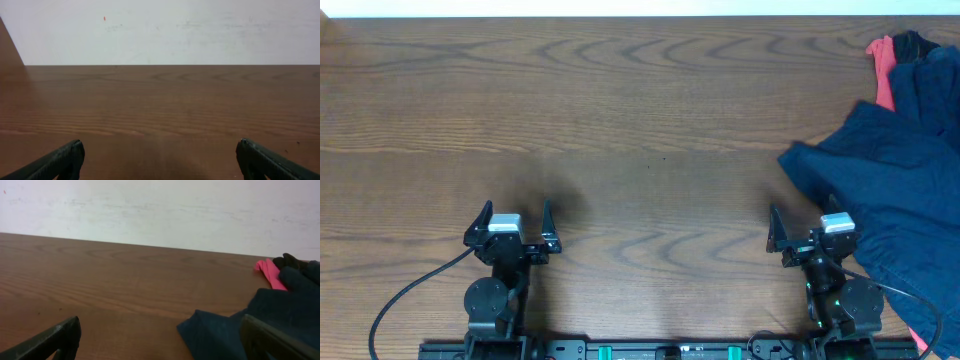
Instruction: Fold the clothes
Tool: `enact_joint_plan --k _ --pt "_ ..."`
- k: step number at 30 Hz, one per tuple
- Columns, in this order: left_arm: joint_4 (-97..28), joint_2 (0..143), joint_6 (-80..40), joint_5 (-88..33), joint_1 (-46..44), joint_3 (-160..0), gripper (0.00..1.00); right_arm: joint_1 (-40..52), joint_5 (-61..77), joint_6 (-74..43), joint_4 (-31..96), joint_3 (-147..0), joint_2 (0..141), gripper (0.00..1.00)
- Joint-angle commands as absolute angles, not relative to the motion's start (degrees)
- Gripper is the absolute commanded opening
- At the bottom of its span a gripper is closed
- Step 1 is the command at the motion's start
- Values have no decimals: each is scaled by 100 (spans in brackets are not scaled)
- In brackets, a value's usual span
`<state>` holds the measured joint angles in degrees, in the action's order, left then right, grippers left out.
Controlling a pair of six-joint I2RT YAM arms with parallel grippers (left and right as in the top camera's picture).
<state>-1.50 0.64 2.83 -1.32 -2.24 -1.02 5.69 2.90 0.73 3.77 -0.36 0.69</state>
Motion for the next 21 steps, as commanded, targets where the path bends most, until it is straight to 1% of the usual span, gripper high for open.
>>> enact_joint_plan --k 1,10,17,21 --pt "-401 30 279 -60 -178 -23 98 532 329 178 399 -32 38 99" --pt "-403 30 274 -60 -178 -23 98 530 329 174 405 -32 38 99" --pt "-416 73 -215 -62 -178 -36 98 530 322 -327 403 -32 60 99" --pt "-663 257 -499 -86 -178 -255 98 530 283 -604 405 -34 167 99"
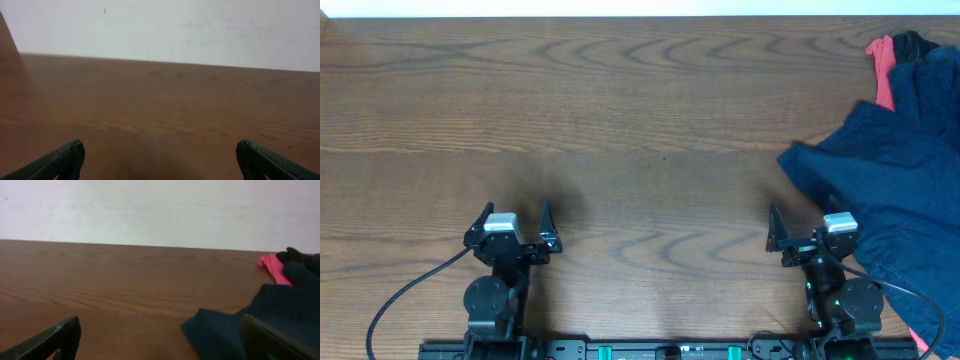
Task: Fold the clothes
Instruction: 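Reach the right gripper into the navy clothing pile and grasp shorts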
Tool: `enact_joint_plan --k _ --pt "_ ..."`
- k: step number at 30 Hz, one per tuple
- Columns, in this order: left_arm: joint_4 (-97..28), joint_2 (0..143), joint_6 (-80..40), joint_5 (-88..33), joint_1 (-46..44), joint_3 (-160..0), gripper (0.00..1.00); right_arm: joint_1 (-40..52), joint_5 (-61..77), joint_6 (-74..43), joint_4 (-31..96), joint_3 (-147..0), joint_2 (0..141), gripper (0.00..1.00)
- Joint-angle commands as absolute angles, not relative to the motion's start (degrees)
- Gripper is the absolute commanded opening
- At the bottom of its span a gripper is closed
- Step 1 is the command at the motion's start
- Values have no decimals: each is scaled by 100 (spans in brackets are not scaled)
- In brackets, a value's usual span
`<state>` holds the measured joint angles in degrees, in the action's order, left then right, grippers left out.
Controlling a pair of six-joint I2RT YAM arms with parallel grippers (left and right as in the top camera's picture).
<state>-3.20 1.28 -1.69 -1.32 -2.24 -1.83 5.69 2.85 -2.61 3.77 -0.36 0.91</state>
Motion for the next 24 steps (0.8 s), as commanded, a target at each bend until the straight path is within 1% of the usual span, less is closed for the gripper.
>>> enact_joint_plan --k 1,7,14,20,24 --pt "-762 325 -506 -99 -178 -342 98 530 283 -672 410 -38 224 99" --pt "-1514 1076 -506 -274 -178 -1219 98 530 -1 -829 917 -414 821 99" --pt "-2408 2547 -506 -626 -178 -2729 98 530 -561 -832 1778 -1463 2071 99" --pt "-3389 3745 -504 -1262 -178 -3916 98 519 -1035 -738 2731 -2587 3712 99" --pt "-3667 4152 -506 -1511 -178 -4241 98 504 -1055 -191 2910 -3282 4974 99"
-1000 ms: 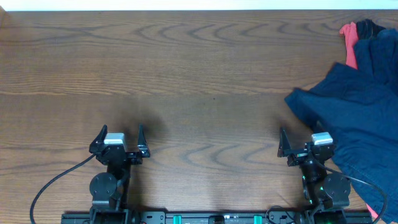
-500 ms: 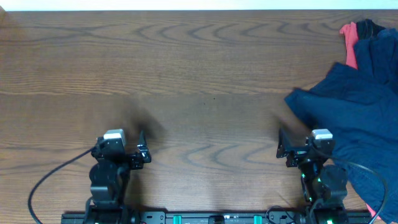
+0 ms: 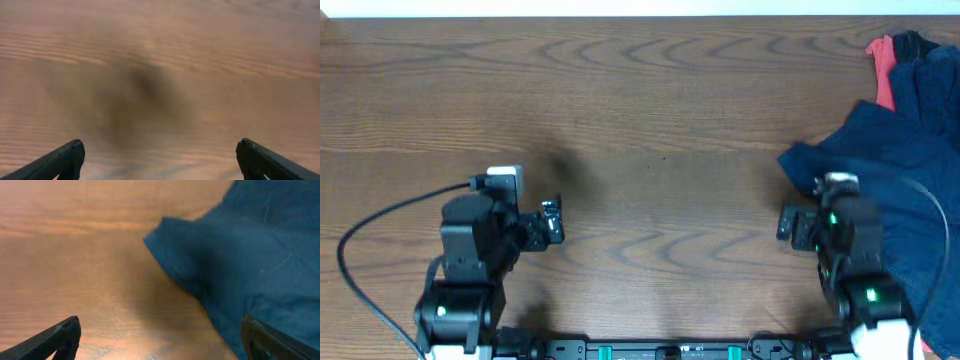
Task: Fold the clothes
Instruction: 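Reach the right gripper into the navy clothing pile and grasp shorts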
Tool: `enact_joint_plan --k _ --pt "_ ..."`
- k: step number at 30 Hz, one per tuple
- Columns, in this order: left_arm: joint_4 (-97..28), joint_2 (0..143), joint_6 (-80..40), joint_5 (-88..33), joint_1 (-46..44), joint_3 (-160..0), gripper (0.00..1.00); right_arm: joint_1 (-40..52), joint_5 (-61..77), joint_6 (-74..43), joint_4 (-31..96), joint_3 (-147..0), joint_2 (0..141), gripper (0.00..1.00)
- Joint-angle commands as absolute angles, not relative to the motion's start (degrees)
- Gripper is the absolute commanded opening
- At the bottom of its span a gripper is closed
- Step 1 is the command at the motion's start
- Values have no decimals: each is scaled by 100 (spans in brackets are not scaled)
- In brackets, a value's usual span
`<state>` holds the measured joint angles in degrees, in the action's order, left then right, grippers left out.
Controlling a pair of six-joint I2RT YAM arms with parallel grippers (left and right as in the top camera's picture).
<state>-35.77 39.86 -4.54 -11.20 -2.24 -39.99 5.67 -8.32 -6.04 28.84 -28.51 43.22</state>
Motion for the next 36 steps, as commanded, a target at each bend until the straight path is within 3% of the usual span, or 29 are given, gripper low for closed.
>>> enact_joint_plan --k 1,7,13,30,33,36 --pt "-3669 4189 -506 -1638 -178 -4241 98 504 -1052 -56 2867 -3430 5225 99" --pt "-3841 4233 -506 -1802 -178 -4241 98 504 -489 -80 2270 -3795 6272 99" --pt "-3861 4235 -504 -1800 -178 -4241 98 311 -1299 -209 1649 -3774 7122 99" --pt "-3861 4235 -506 -1800 -178 -4241 98 -84 -1564 -207 -169 -3774 9618 83" --pt "-3857 4235 -504 -1800 -178 -4241 98 -84 -1564 -209 -204 -3774 9880 75" --pt "-3857 4235 -504 -1800 -178 -4241 98 -84 -1566 -209 -207 -3774 9979 54"
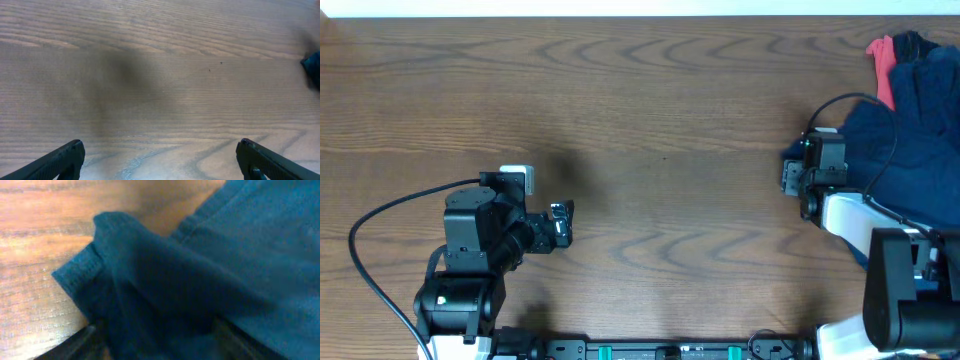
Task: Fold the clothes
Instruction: 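Reach the right gripper into the navy clothing pile and grasp shorts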
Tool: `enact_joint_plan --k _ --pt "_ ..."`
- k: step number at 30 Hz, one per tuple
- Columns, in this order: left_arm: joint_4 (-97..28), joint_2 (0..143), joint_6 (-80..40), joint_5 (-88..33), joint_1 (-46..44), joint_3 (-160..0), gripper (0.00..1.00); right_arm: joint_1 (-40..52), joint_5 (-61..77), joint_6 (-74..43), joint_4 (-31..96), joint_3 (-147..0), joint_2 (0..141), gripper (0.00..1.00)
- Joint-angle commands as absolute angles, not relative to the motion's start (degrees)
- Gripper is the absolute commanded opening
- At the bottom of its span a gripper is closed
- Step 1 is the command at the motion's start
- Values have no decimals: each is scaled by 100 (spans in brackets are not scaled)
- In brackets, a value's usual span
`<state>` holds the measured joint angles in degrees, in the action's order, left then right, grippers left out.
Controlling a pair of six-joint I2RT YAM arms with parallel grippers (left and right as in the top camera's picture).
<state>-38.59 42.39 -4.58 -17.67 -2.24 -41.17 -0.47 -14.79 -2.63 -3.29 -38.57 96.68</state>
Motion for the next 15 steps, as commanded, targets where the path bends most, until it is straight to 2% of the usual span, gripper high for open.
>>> enact_joint_plan --k 1,2,4,6,11,15 --pt "-3857 4235 -504 -1800 -178 -4241 98 -84 -1566 -209 -202 -3774 9974 39" --pt "-3857 4235 -504 -1800 -178 -4241 98 -84 -1566 -209 -204 -3776 9957 27" --pt "-3857 4235 -504 -1800 -178 -4241 98 -78 -1564 -217 -207 -3778 9885 11" --pt "-3857 4235 -504 -1800 -178 -4241 98 -78 -1562 -255 -193 -3782 9741 2" --pt "-3857 4235 -504 -1800 -178 -4241 98 -69 -1380 -250 30 -3785 8995 1" --pt "-3854 4235 -504 -1800 -178 -4241 98 -38 -414 -248 390 -3826 8136 1"
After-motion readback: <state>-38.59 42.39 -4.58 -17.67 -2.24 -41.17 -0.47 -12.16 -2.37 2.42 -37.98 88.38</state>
